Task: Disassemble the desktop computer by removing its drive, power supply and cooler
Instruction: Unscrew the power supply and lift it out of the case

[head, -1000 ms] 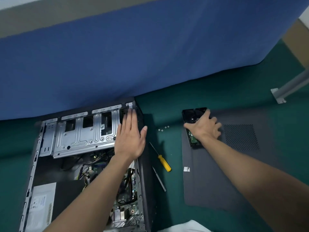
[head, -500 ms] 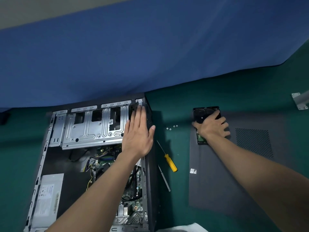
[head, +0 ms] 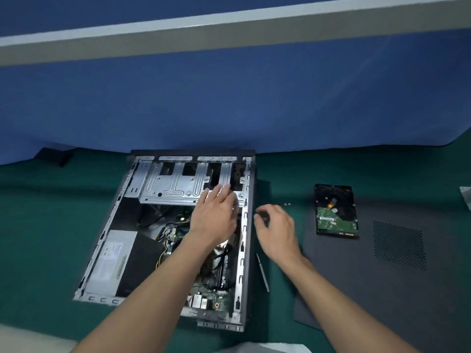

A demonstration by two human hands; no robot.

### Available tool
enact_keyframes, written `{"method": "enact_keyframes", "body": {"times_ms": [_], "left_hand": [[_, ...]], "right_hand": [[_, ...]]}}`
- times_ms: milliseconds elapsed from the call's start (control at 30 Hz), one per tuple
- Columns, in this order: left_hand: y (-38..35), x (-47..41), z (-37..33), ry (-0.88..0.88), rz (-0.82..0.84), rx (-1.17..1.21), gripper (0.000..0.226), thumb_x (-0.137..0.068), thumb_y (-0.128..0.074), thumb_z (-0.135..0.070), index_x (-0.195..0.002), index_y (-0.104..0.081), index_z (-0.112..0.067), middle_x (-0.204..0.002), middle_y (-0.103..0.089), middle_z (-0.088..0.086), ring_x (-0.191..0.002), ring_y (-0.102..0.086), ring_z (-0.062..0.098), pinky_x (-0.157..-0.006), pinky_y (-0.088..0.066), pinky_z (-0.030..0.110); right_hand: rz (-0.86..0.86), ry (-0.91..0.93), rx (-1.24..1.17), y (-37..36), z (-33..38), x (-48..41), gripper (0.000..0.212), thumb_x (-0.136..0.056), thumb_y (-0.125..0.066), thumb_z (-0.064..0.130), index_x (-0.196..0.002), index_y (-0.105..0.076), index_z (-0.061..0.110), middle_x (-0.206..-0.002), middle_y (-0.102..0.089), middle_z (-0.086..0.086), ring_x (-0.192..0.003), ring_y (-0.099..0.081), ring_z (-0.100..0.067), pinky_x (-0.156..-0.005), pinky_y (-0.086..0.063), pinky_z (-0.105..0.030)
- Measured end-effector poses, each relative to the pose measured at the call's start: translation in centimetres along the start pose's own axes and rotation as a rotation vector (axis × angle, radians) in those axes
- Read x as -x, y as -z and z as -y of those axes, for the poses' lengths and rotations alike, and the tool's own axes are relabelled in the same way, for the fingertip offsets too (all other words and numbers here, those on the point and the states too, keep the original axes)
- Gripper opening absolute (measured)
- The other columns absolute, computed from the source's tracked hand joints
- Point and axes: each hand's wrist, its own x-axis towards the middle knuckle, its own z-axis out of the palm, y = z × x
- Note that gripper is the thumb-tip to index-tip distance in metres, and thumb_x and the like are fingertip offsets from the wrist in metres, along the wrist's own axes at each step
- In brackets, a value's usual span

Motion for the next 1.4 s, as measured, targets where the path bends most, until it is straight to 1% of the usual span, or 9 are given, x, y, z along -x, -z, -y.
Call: {"method": "enact_keyframes", "body": {"times_ms": [200, 400, 567, 667, 767, 933, 1167, 1300, 1400], "left_hand": [[-2.1, 6.0, 5.6, 0.075, 0.066, 0.020, 0.067, -0.102, -0.039, -0.042, -0.157, -0.007, -0.020, -0.164, 0.001, -0.003, -0.151, 0.001, 0.016, -0.121, -0.001, 0.035], [-2.9, 8.0, 11.0, 0.106, -0.014, 0.036, 0.068, -0.102, -0.033, -0.047, -0.156, -0.004, -0.019, -0.163, 0.007, -0.002, -0.149, 0.010, 0.013, -0.117, 0.006, 0.032], [-3.8, 8.7, 17.1, 0.103, -0.066, -0.031, 0.071, -0.100, -0.021, -0.056, -0.154, 0.009, -0.022, -0.160, 0.015, -0.004, -0.145, 0.020, 0.011, -0.117, 0.011, 0.033], [-4.5, 8.6, 19.5, 0.096, -0.060, -0.015, 0.071, -0.098, -0.013, -0.060, -0.151, 0.017, -0.023, -0.160, 0.018, -0.005, -0.146, 0.021, 0.011, -0.118, 0.010, 0.034], [-5.2, 8.4, 20.0, 0.099, -0.099, 0.029, 0.073, -0.097, -0.010, -0.064, -0.152, 0.014, -0.023, -0.160, 0.015, -0.007, -0.147, 0.015, 0.009, -0.120, 0.006, 0.034], [-5.4, 8.3, 19.8, 0.109, -0.148, 0.096, 0.072, -0.098, -0.019, -0.059, -0.156, 0.002, -0.022, -0.161, 0.007, -0.008, -0.148, 0.004, 0.007, -0.119, -0.007, 0.036], [-5.0, 8.4, 19.6, 0.114, -0.112, 0.135, 0.068, -0.099, -0.022, -0.056, -0.156, -0.004, -0.024, -0.162, 0.005, -0.008, -0.149, -0.011, 0.012, -0.115, -0.023, 0.043], [-4.9, 8.4, 19.5, 0.112, -0.110, 0.140, 0.068, -0.099, -0.024, -0.055, -0.156, -0.006, -0.024, -0.162, 0.006, -0.007, -0.148, -0.014, 0.013, -0.112, -0.027, 0.045], [-4.7, 8.4, 19.4, 0.114, -0.113, 0.147, 0.067, -0.098, -0.025, -0.055, -0.156, -0.009, -0.025, -0.162, 0.005, -0.007, -0.148, -0.018, 0.014, -0.110, -0.030, 0.045]], "right_hand": [[0.021, 0.321, 0.551, -2.5, 2.7, 4.3, 0.025, -0.085, -0.065, 0.038, -0.100, -0.069, 0.019, -0.115, -0.055, -0.001, -0.109, -0.043, -0.025, -0.093, -0.035, -0.037], [0.311, 0.397, 0.998, -5.6, 5.1, 7.0, 0.051, -0.090, -0.049, 0.058, -0.113, -0.065, 0.014, -0.116, -0.059, -0.010, -0.116, -0.043, -0.029, -0.108, -0.021, -0.045], [0.547, 0.266, 1.246, -8.2, 6.7, 7.7, 0.017, -0.093, -0.053, 0.028, -0.085, -0.061, 0.015, -0.084, -0.065, -0.001, -0.087, -0.057, -0.021, -0.102, -0.033, -0.043], [0.562, 0.143, 1.241, -9.3, 7.2, 7.0, 0.013, -0.091, -0.054, 0.017, -0.078, -0.056, 0.013, -0.080, -0.064, 0.001, -0.072, -0.056, -0.017, -0.085, -0.046, -0.037], [0.521, 0.031, 1.212, -10.3, 7.2, 5.9, 0.014, -0.092, -0.052, 0.015, -0.100, -0.063, 0.013, -0.090, -0.066, 0.001, -0.070, -0.056, -0.017, -0.060, -0.045, -0.029], [0.599, -0.184, 0.992, -10.9, 7.2, 2.3, 0.033, -0.091, -0.042, 0.001, -0.120, -0.056, 0.005, -0.121, -0.061, -0.016, -0.108, -0.061, -0.031, -0.085, -0.050, -0.037], [0.336, -0.432, 0.696, -12.0, 5.4, -1.2, 0.027, -0.086, -0.052, 0.008, -0.113, -0.056, 0.003, -0.116, -0.059, -0.023, -0.103, -0.060, -0.038, -0.087, -0.049, -0.038], [0.203, -0.523, 0.485, -13.7, 4.8, -2.0, 0.043, -0.087, -0.046, -0.002, -0.128, -0.055, 0.010, -0.133, -0.048, -0.022, -0.118, -0.050, -0.040, -0.100, -0.044, -0.044], [0.065, -0.493, 0.351, -14.9, 4.5, -0.7, 0.052, -0.087, -0.052, -0.008, -0.135, -0.052, 0.011, -0.141, -0.040, -0.014, -0.115, -0.049, -0.025, -0.105, -0.042, -0.033]]}}
